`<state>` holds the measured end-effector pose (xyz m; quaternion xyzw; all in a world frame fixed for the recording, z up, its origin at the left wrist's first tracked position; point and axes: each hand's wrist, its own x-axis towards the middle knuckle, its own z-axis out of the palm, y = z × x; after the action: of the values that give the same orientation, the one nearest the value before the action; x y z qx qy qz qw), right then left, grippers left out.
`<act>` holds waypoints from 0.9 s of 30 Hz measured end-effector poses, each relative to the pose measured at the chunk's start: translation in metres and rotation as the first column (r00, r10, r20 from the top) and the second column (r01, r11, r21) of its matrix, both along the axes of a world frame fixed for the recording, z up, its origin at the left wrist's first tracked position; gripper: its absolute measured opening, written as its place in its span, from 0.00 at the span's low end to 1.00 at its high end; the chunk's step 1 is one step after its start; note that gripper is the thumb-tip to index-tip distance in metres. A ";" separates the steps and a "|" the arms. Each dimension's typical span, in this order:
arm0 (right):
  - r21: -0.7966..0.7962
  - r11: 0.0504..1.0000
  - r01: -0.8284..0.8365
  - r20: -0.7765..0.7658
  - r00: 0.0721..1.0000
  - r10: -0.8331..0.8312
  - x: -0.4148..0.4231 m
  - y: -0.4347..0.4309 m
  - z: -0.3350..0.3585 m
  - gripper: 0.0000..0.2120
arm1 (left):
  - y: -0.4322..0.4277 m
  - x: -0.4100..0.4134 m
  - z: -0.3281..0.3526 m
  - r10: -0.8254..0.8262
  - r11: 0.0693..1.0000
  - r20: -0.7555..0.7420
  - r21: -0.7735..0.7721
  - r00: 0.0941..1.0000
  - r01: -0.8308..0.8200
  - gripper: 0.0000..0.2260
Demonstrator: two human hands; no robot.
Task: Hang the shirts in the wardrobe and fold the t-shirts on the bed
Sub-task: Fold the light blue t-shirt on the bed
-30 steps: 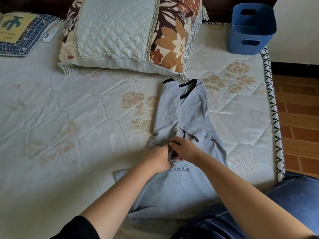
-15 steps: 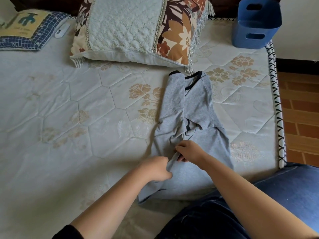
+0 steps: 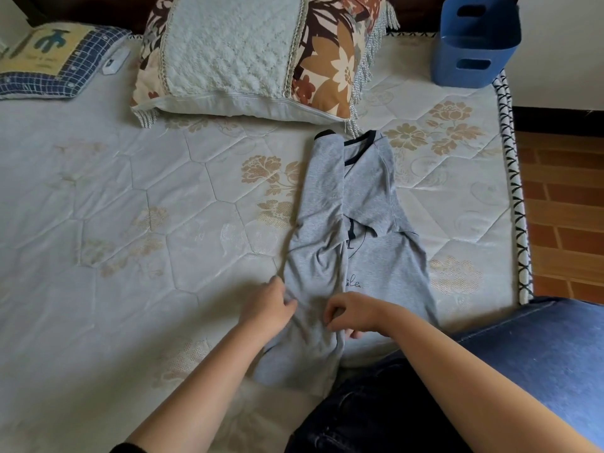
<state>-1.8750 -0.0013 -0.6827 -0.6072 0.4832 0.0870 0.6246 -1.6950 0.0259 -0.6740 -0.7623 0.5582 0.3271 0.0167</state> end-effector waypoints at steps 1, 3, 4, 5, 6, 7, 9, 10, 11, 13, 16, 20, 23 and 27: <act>0.036 0.999 -0.038 0.014 0.999 0.038 -0.001 0.002 0.000 0.05 | 0.002 0.003 -0.002 0.013 0.999 -0.011 0.030 1.000 -0.012 0.11; 0.030 0.991 -0.127 0.001 0.992 0.127 -0.001 0.008 0.001 0.08 | 0.007 0.007 -0.003 0.080 0.993 -0.054 0.087 0.995 -0.076 0.17; -0.001 0.988 -0.156 -0.017 0.988 0.156 -0.001 0.010 0.000 0.09 | 0.010 0.009 -0.004 0.110 0.988 -0.059 0.117 0.992 -0.103 0.19; -0.034 0.987 -0.159 -0.025 0.987 0.158 -0.001 0.011 -0.001 0.10 | 0.013 0.012 -0.003 0.120 0.983 -0.056 0.146 0.991 -0.110 0.20; -0.061 0.989 -0.132 -0.031 0.991 0.130 -0.002 0.011 -0.002 0.10 | 0.016 0.014 -0.002 0.117 0.976 -0.057 0.193 0.992 -0.104 0.19; -0.080 0.994 -0.078 -0.027 0.997 0.076 -0.003 0.011 -0.003 0.11 | 0.020 0.016 -0.001 0.092 0.970 -0.058 0.232 0.994 -0.076 0.17; -0.106 0.993 0.048 -0.009 0.999 -0.049 -0.006 0.010 -0.004 0.13 | 0.029 0.020 0.000 0.008 0.951 -0.056 0.309 0.998 0.010 0.13; -0.119 0.988 0.096 -0.004 0.995 -0.098 -0.009 0.010 -0.004 0.13 | 0.034 0.022 -0.002 -0.012 0.938 -0.070 0.345 0.997 0.036 0.11; -0.130 0.983 0.129 -0.006 0.991 -0.131 -0.010 0.010 -0.005 0.13 | 0.039 0.024 -0.004 0.014 0.922 -0.103 0.385 0.995 0.027 0.10; -0.128 0.980 0.155 -0.003 0.988 -0.157 -0.012 0.012 -0.005 0.14 | 0.048 0.025 -0.006 0.111 0.905 -0.176 0.425 0.978 -0.027 0.11; -0.054 0.997 0.056 0.002 0.998 -0.056 -0.013 0.017 -0.001 0.13 | 0.056 0.027 -0.004 0.119 0.930 -0.191 0.364 0.974 -0.043 0.12; 0.018 0.997 -0.076 0.014 0.997 0.075 -0.016 0.020 0.001 0.11 | 0.062 0.029 0.000 0.271 0.921 -0.307 0.359 0.912 -0.152 0.09; 0.045 0.990 -0.136 0.002 0.991 0.136 -0.014 0.023 0.000 0.13 | 0.068 0.030 0.002 0.319 0.911 -0.323 0.363 0.891 -0.195 0.04; 0.031 0.973 -0.229 -0.049 0.972 0.230 -0.013 0.024 0.000 0.14 | 0.071 0.034 -0.002 0.163 0.923 -0.233 0.379 0.959 -0.064 0.08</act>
<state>-1.8885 0.0227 -0.6824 -0.6486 0.4247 0.1806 0.6052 -1.6607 0.0969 -0.6755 -0.7273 0.4388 0.5235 0.0666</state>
